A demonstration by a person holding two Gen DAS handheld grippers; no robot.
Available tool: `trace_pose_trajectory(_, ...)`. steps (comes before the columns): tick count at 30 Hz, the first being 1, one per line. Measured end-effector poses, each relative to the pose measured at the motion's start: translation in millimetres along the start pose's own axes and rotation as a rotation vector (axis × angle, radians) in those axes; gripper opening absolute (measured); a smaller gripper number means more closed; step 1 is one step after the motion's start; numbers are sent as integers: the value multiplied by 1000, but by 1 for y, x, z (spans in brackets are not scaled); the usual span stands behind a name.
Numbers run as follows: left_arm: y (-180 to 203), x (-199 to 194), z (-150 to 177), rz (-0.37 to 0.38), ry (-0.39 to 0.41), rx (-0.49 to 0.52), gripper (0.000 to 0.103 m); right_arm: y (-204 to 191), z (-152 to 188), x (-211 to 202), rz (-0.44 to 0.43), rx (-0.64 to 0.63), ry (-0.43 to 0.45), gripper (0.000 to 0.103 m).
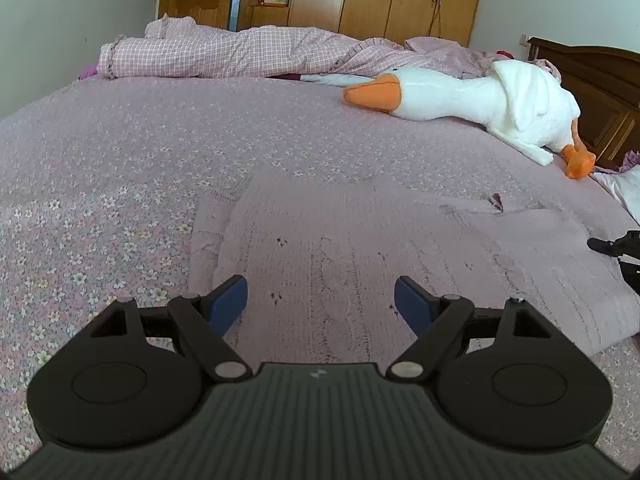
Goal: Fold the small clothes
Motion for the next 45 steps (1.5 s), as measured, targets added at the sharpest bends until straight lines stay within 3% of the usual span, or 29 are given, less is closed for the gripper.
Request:
trace_pose_trajectory(8, -9, -16, -10, -6, 57, -16, 86, -37, -5, -6, 85, -53, 16, 14)
trace_pose_trajectory(18, -19, -40, -28, 24, 120, -63, 86, -115, -3, -14, 240, -175, 21, 14)
trace_pose_trajectory(24, -23, -57, -27, 53, 88, -15, 86, -162, 9, -8, 318, -246, 55, 13)
trace_pose_trajectory(30, -46, -75, -43, 57, 124, 3, 86, -208, 31, 5, 325, -337, 38, 13)
trace_pose_trajectory(36, -86, -81, -50, 2, 136, -129, 86, -248, 60, 21, 311, -384, 9, 13)
trace_pose_trajectory(45, -132, -109, -57, 20, 223, -305, 86, -321, 127, 63, 237, -477, -54, 13)
Point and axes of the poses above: each gripper's, at about its wrist camera, not at the fingertips, and x roughly the way its jaws point, y to its right, z to its underside, the point moved 3 cm from there along x, roughly the way its jaws point, and after that the axes turned 10 degrees about z, right-handed, at the moved point
